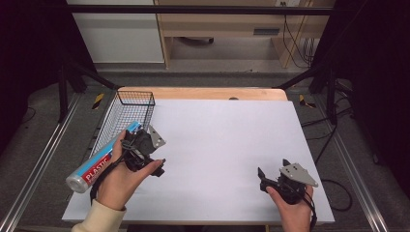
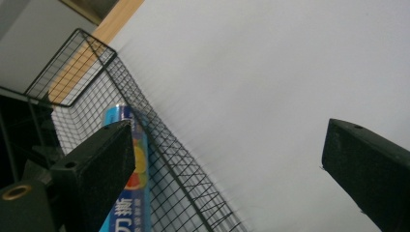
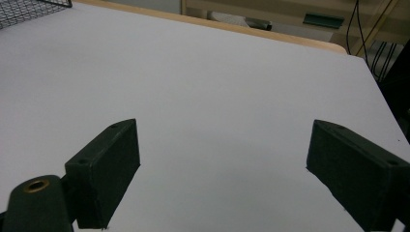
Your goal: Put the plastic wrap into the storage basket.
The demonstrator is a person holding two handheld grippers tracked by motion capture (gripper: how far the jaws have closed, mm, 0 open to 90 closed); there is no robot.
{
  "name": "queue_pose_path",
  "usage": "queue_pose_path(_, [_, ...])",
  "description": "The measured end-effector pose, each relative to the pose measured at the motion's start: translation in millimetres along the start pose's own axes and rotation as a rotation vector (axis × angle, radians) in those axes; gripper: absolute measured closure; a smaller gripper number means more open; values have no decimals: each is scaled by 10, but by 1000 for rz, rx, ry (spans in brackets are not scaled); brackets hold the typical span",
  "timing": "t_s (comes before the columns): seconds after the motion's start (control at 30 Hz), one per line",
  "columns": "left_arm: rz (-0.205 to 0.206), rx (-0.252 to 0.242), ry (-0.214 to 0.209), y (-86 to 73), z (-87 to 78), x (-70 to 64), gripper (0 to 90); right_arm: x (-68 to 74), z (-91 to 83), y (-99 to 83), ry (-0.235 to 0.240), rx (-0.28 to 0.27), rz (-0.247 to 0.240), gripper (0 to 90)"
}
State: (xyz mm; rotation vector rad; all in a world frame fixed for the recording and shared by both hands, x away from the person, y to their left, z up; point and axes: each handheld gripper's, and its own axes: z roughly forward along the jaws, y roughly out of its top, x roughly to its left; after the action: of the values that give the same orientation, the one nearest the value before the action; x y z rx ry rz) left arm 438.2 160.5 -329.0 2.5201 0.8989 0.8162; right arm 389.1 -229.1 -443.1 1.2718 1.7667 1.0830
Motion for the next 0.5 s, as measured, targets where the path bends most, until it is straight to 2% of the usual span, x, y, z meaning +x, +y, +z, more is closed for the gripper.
queue_pose_path(0.13, [16, -41, -35, 38, 58, -165, 54, -4, 3, 0, 0, 2, -1, 102])
queue_pose_path(0.23, [28, -91, -69, 50, 164, -296, 55, -11, 8, -1, 2, 8, 0, 80])
queue_pose_path(0.3, [24, -140, -90, 24, 287, -354, 55, -21, 4, -3, 0, 6, -2, 71])
queue_pose_path(0.37, [-9, -218, -132, -35, 436, -399, 55, -25, 5, 2, 7, 5, -1, 57])
queue_pose_path(0.43, [0, -265, -169, -111, 587, -447, 55, -38, 2, -2, 10, 5, -1, 41])
queue_pose_path(0.5, [-12, -310, -196, -196, 729, -501, 55, -52, 4, -10, 27, 0, 6, 37])
